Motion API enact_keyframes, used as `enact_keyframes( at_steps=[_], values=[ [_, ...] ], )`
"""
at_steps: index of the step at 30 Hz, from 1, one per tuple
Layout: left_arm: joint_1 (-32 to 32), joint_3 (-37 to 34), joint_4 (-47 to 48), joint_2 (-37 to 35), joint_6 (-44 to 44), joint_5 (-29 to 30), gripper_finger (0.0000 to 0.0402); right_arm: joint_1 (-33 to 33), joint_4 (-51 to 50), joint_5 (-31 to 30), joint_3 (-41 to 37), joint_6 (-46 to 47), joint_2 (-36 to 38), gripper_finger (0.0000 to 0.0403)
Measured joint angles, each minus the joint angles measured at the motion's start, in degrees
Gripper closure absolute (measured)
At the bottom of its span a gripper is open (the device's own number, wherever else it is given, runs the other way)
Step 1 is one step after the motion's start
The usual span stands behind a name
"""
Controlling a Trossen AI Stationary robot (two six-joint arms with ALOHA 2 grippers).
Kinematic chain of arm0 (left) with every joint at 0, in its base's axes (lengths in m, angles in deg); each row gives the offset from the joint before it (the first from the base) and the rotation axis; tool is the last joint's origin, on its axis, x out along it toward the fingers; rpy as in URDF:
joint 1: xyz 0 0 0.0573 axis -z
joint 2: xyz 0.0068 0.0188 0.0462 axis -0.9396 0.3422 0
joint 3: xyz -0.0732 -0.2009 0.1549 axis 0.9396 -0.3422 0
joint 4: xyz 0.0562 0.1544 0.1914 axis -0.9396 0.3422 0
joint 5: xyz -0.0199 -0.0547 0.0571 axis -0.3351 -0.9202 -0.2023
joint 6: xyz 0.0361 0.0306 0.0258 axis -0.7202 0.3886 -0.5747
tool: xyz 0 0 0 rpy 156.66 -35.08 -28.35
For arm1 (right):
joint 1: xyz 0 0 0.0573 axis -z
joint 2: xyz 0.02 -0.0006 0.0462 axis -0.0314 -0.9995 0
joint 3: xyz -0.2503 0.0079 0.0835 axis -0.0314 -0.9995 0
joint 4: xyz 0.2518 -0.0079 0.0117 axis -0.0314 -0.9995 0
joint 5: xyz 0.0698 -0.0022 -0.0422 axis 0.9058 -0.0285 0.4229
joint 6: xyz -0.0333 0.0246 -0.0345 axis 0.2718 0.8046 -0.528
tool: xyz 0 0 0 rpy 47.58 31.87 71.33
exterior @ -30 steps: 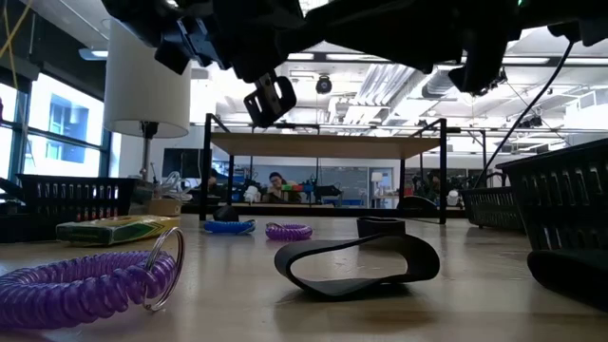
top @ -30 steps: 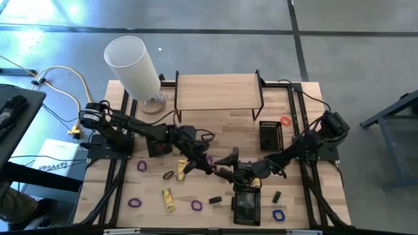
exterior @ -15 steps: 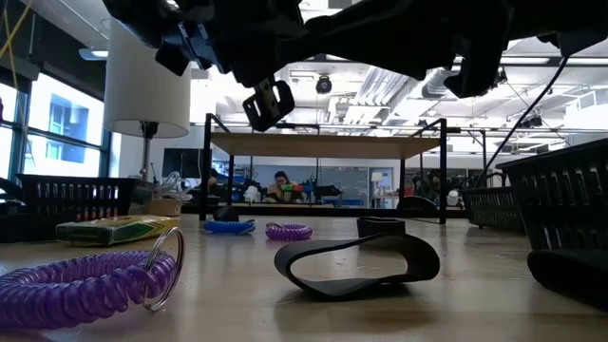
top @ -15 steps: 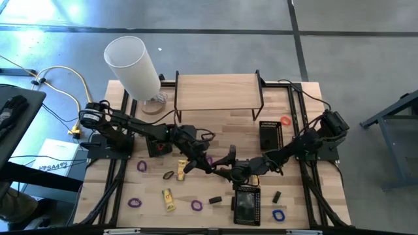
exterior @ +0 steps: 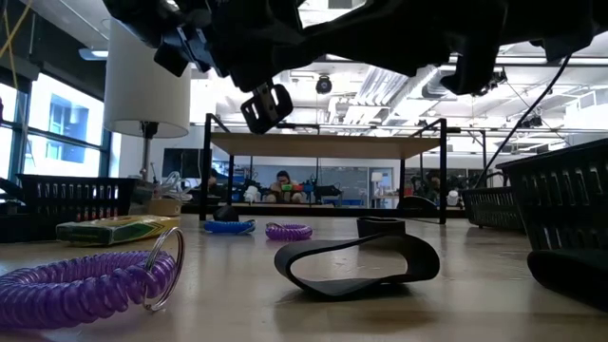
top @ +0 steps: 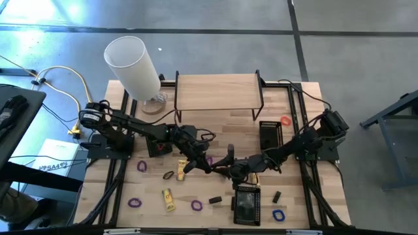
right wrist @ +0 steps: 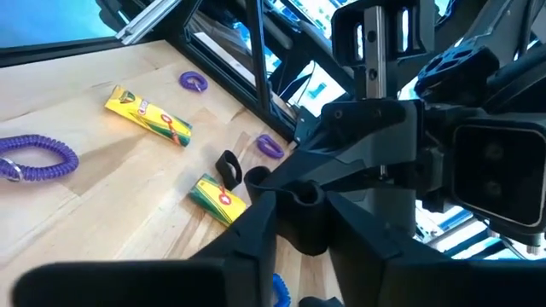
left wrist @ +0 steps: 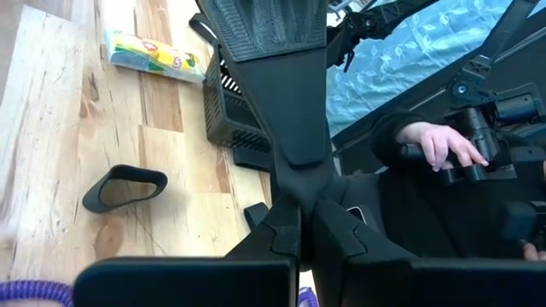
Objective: Pick & Place Office Desk Supplies
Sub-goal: Put the rubber band into the top right bin
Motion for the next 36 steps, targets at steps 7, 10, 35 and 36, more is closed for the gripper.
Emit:
enact_keyframes(
  at_steps=[7, 10, 35, 36],
  values=[
    [0.0, 0.0, 0.0, 0.0, -3.5, 0.4, 0.0401, 0.1, -0.7, -0.2, 0.0, 0.1, 0.0, 0.0394],
    [0.1, 0.0, 0.2, 0.0, -3.5, 3.2, 0.0397, 0.2, -1.5, -0.6, 0.0, 1.0, 0.0, 0.0397],
    [1.4, 0.0, 0.3, 0.0, -5.6, 9.4, 0.0231, -5.6, -5.0, -17.9, 0.0, 6.8, 0.0, 0.0399],
    [1.3, 0.0, 0.3, 0.0, -5.7, 9.6, 0.0231, -6.1, -5.5, -18.8, 0.0, 7.8, 0.0, 0.0399]
  ],
)
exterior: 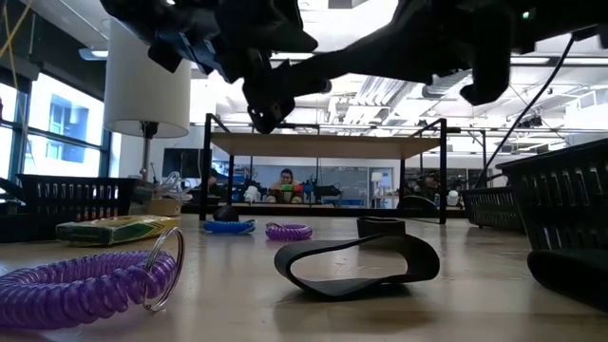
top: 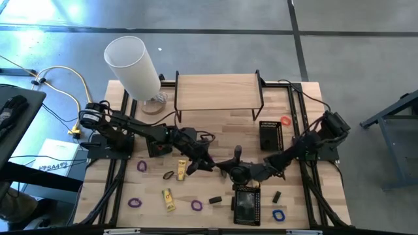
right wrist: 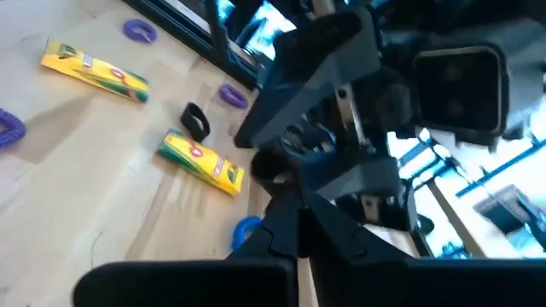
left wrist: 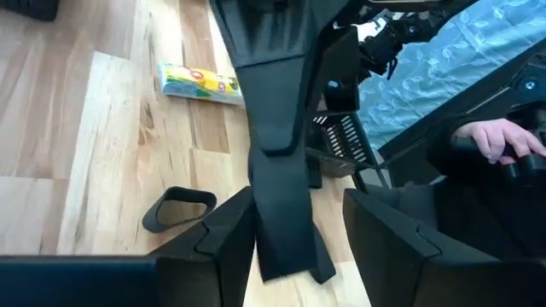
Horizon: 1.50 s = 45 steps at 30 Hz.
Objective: Pick & Place Office Desk Supplies
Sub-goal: Put the rubber band into the top right bin
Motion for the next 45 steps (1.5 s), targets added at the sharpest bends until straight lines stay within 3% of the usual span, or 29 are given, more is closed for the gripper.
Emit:
enact_keyframes(
  at_steps=[8, 14, 31, 35, 41, 45],
  values=[
    [-2.7, 0.0, 1.1, 0.0, 0.1, -3.4, 0.0231, -1.0, -7.9, -2.5, 0.0, 11.2, 1.8, 0.0399],
    [-4.4, 0.0, 1.5, 0.0, 0.2, -7.2, 0.0231, -2.7, -24.8, -2.3, 0.0, 22.2, 9.3, 0.0399],
    [-4.0, 0.0, 6.7, 0.0, -2.4, -11.1, 0.0231, -4.3, -79.8, -2.0, 0.0, 84.9, 41.0, 0.0399],
    [-3.6, 0.0, 7.0, 0.0, -2.4, -11.1, 0.0231, -2.2, -87.6, 2.0, 0.0, 95.8, 44.9, 0.0399],
    [-3.3, 0.0, 7.1, 0.0, -3.2, -11.1, 0.0231, 6.0, -101.1, 10.6, 0.0, 101.3, 45.5, 0.0399],
    [-3.2, 0.0, 7.1, 0.0, -3.2, -11.1, 0.0231, 11.3, -105.8, 11.7, 0.0, 103.3, 44.5, 0.0399]
  ],
)
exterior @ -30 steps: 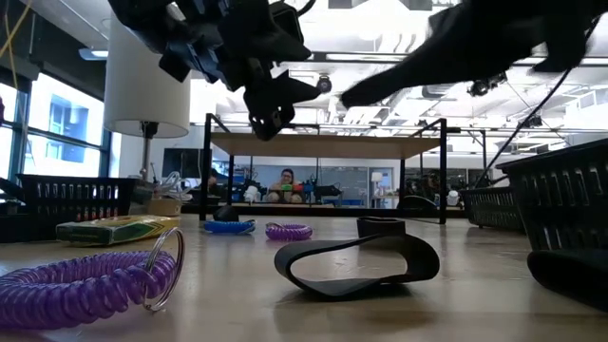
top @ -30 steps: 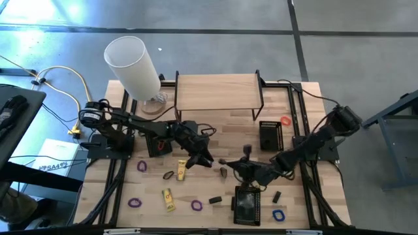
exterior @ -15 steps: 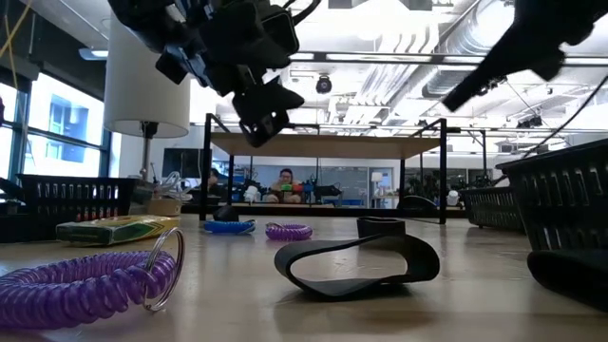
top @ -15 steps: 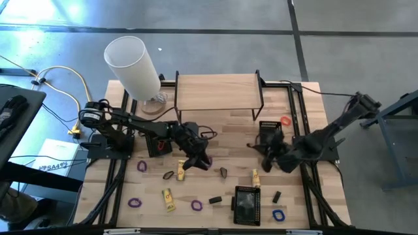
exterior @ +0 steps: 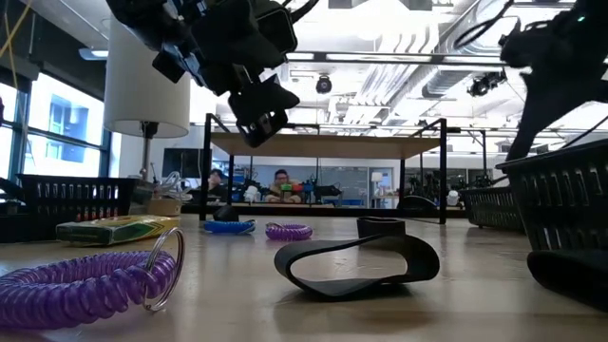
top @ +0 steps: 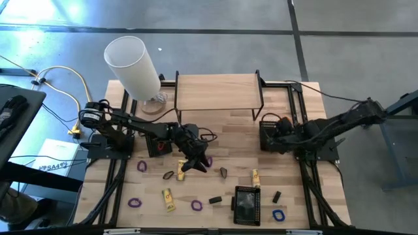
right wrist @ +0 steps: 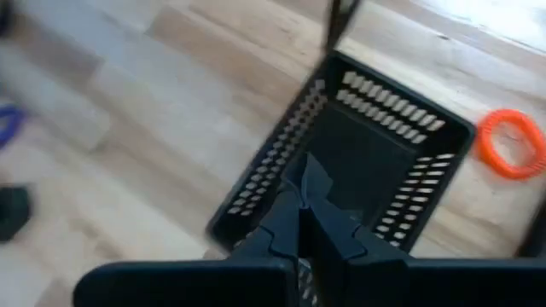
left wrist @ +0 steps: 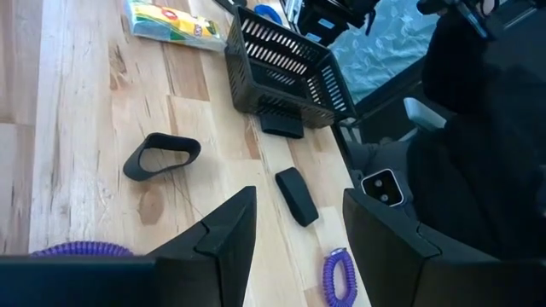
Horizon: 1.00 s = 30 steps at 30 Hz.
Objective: Pick & Place Office Desk Supplies
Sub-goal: Put the rubber band into the top right bin
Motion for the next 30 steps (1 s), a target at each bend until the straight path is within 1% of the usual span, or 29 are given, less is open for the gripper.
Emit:
enact_keyframes(
  at_steps=[2, 7, 9, 11, 14, 19, 21, 23, 26, 30],
  values=[
    [0.1, 0.0, 0.0, 0.0, 0.0, 0.0, 0.0231, 2.1, 0.2, 1.3, 0.0, -0.8, -0.2, 0.0399],
    [0.6, 0.0, 0.1, 0.0, 0.0, 0.0, 0.0231, 7.3, -0.2, 6.9, 0.0, -5.5, -1.8, 0.0399],
    [0.6, 0.0, 0.1, 0.0, 0.0, -0.1, 0.0231, 9.3, -0.2, 8.2, 0.0, -8.5, -2.2, 0.0399],
    [0.6, 0.0, 0.1, 0.0, 0.0, -0.1, 0.0231, 11.1, -0.1, 8.4, 0.0, -12.5, -2.6, 0.0399],
    [0.6, 0.0, 0.1, 0.0, 0.0, 0.0, 0.0231, 13.6, 0.0, 6.7, 0.0, -16.6, -3.8, 0.0399],
    [0.7, 0.0, 0.9, 0.0, -0.1, 0.0, 0.0231, 16.9, -0.4, 9.0, 0.0, -20.4, -6.0, 0.0399],
    [0.8, 0.0, 1.5, 0.0, -0.1, 0.0, 0.0231, 17.7, -0.6, 10.2, 0.0, -21.9, -7.0, 0.0393],
    [0.9, 0.0, 1.5, 0.0, -0.1, 0.0, 0.0231, 18.2, -0.3, 10.6, 0.0, -22.9, -8.1, 0.0376],
    [0.9, 0.0, 1.5, 0.0, -0.2, 0.0, 0.0231, 18.8, 0.4, 10.8, 0.0, -24.2, -9.4, 0.0331],
    [0.9, 0.0, 1.8, 0.0, -0.6, 0.0, 0.0231, 19.9, 0.5, 6.9, 0.0, -24.1, -10.5, 0.026]
  ],
)
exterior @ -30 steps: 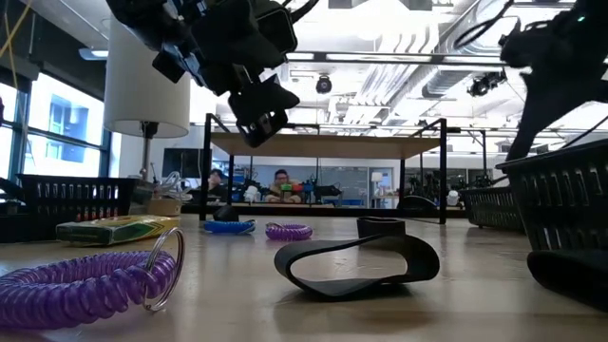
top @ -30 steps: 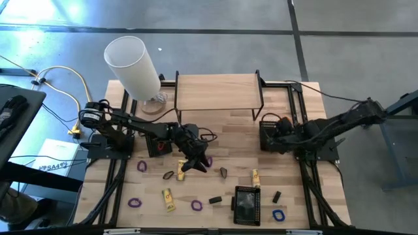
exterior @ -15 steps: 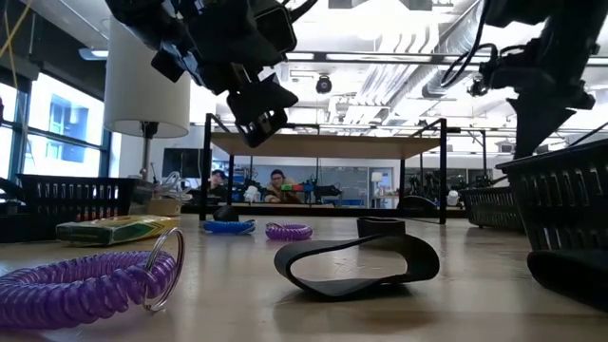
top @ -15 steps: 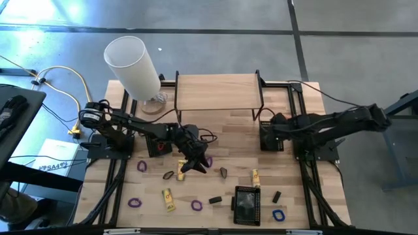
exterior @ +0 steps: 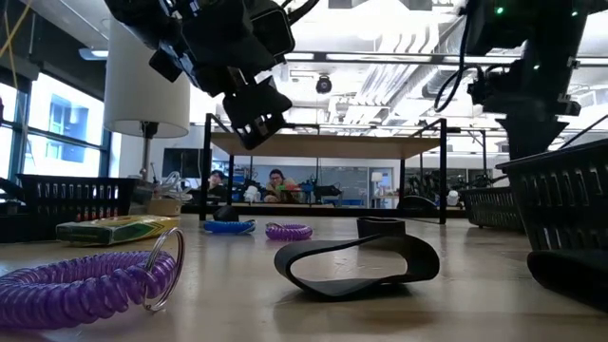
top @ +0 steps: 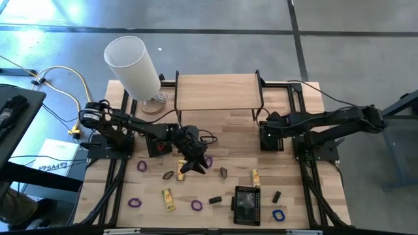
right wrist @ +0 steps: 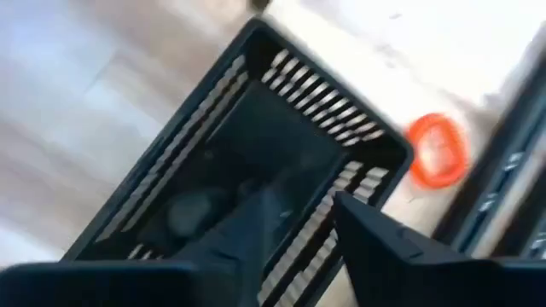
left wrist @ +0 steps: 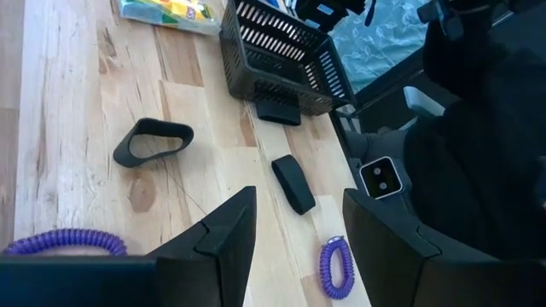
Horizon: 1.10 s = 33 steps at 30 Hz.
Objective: Pick & Place Office Desk Supplies
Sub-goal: Put the rubber band into the top right bin, then put the orange spiral keychain into the top left bin
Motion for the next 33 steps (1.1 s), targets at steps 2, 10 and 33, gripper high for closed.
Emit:
enact_keyframes(
  at_steps=[2, 10, 33],
  values=[
    [0.0, 0.0, 0.3, 0.0, 0.0, 0.0, 0.0231, 0.5, 0.0, -0.4, 0.0, -0.5, 0.1, 0.0231],
    [0.0, 0.0, 1.2, 0.0, 0.0, 0.0, 0.0231, 1.8, -7.8, 2.6, 6.7, -6.6, 0.3, 0.0201],
    [-0.2, 0.0, 1.2, 0.0, 1.1, -1.8, 0.0231, 44.3, -17.5, 10.3, 21.5, -5.7, -8.5, 0.0211]
  ],
)
